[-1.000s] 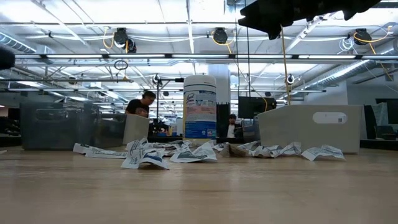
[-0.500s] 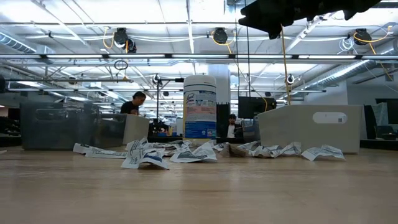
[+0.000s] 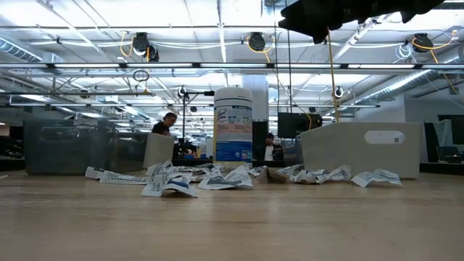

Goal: Pick & Place First Aid Supplies
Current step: Put the green bandage into the right black bin

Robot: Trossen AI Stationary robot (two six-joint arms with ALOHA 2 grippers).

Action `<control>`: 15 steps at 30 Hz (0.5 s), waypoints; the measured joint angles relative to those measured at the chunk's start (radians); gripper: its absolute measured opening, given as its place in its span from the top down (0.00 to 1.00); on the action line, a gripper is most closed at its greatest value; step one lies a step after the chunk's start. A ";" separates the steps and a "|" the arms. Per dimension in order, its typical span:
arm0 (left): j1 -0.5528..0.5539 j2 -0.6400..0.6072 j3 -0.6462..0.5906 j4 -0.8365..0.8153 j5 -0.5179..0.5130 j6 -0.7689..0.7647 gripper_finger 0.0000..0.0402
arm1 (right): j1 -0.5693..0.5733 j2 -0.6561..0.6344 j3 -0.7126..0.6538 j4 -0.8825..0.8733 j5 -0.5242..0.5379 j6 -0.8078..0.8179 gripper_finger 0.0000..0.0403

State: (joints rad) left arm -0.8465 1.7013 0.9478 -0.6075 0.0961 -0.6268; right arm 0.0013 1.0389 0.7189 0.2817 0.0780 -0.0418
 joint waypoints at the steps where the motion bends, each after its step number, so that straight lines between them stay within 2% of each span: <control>1: 0.001 -0.014 0.000 0.022 -0.013 0.014 0.98 | 0.000 0.000 0.000 0.003 0.000 0.000 0.59; 3: 0.004 -0.052 0.000 0.062 -0.065 0.044 0.99 | 0.000 -0.002 0.000 0.005 0.000 -0.001 0.59; 15: 0.077 -0.313 0.000 0.118 -0.659 0.188 1.00 | 0.000 -0.008 0.000 0.012 0.000 -0.029 0.59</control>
State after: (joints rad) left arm -0.7691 1.3884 0.9482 -0.4894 -0.5625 -0.4392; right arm 0.0013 1.0309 0.7185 0.2933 0.0776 -0.0708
